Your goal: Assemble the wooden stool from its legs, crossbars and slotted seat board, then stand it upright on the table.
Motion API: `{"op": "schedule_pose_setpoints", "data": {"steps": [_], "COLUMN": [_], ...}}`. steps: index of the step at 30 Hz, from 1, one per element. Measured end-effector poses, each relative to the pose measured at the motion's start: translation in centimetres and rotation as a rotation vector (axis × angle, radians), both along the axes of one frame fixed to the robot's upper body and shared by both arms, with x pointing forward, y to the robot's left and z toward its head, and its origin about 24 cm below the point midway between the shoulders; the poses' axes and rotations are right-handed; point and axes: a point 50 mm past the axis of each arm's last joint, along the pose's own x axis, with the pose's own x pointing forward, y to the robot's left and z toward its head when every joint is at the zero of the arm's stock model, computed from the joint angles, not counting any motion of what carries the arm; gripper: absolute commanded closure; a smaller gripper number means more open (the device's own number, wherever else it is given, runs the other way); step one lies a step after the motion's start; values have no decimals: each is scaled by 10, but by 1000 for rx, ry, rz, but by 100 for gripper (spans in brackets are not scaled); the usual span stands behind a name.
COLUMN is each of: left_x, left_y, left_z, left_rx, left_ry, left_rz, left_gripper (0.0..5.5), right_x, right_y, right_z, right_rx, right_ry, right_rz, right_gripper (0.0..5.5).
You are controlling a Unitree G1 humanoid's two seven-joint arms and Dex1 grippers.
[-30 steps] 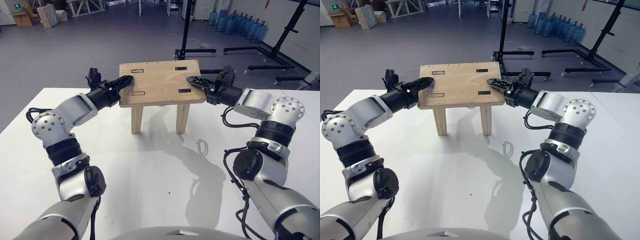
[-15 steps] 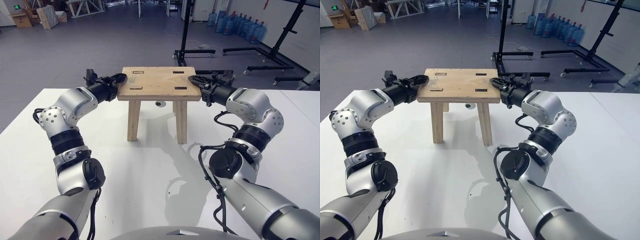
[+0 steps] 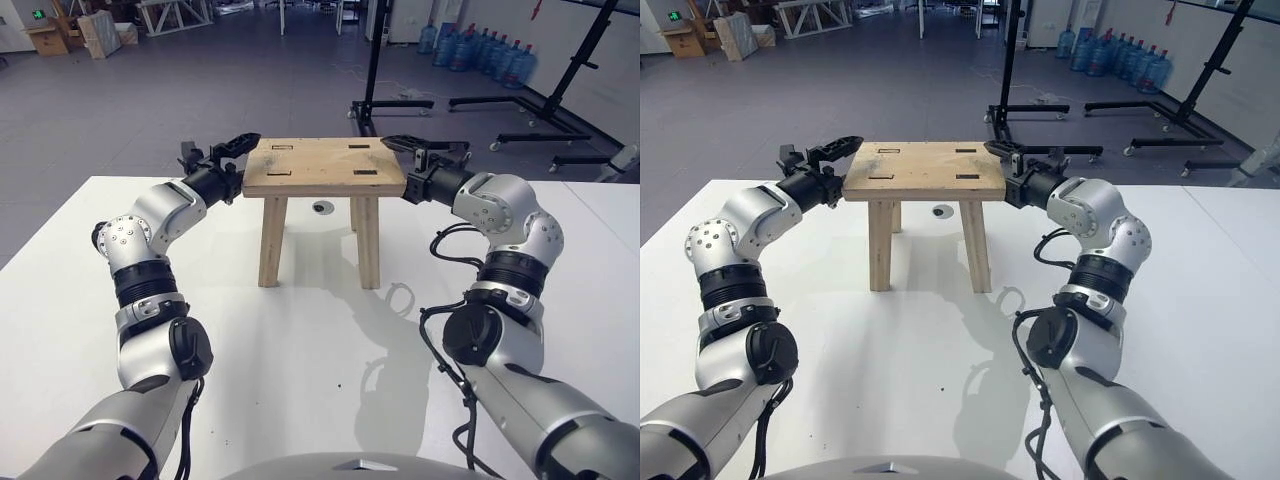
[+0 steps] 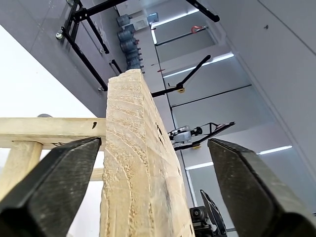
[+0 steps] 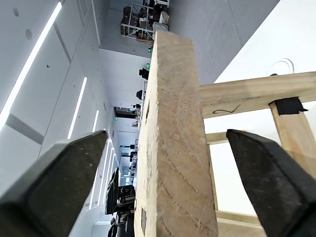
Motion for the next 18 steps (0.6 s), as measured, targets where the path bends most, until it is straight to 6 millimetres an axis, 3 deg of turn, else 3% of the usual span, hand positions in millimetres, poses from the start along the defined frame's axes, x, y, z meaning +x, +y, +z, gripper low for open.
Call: {"op": "schedule_pose_setpoints", "data": {"steps": [3,6,10,11,12,15,18], "left_x": [6,14,17,16,14,12,3], "left_y": [0,6,10,14,15,25,47], "left_z": [-3,-7,-9,-24,-31,-29,-31], "left_rx": [-39,-41,-46,8,-51,-40,-46], "left_ry": [8,22,22,88,83,80,60], "left_rz": [-6,17,18,37,34,54,123], "left_gripper": [63,13,13,13,13,13,13], "right_x": [5,7,8,8,8,7,3], "right_y": [-3,-2,-3,-4,-8,-23,-45], "right_z": [0,-1,-2,-2,-1,2,-4], "right_rx": [8,15,25,27,27,23,2], "right_ry": [-4,-13,-14,-18,-21,-39,-36], "right_rz": [-4,11,16,15,7,-24,-78], "right_gripper": [10,10,10,10,10,10,10]}}
